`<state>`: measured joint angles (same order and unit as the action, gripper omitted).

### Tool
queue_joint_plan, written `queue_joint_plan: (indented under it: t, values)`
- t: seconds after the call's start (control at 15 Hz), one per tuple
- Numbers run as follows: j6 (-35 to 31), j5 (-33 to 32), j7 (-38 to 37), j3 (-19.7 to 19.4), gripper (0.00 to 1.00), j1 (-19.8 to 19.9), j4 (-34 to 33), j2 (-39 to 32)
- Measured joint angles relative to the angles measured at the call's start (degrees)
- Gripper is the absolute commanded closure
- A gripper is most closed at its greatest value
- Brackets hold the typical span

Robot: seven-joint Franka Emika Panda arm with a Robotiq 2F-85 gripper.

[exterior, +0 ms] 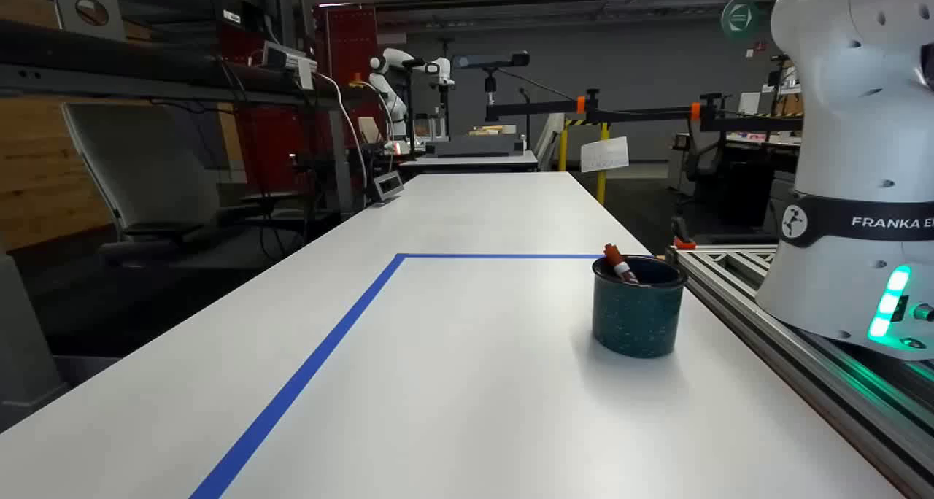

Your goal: Put the red marker on the table.

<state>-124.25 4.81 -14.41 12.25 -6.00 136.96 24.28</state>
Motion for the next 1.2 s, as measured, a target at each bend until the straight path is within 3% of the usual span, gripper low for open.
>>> queue_joint_plan:
  t: [0.6, 0.93, 1.2]
  values:
    - [0.0, -0.5, -0.6, 0.0, 0.00, 0.0, -0.1, -0.1]
    - [1.1, -6.3, -12.2, 0.6, 0.00, 4.0, 0.1, -1.7]
    - [7.1, -10.9, -19.1, 0.2, 0.00, 8.4, 0.4, -2.7]
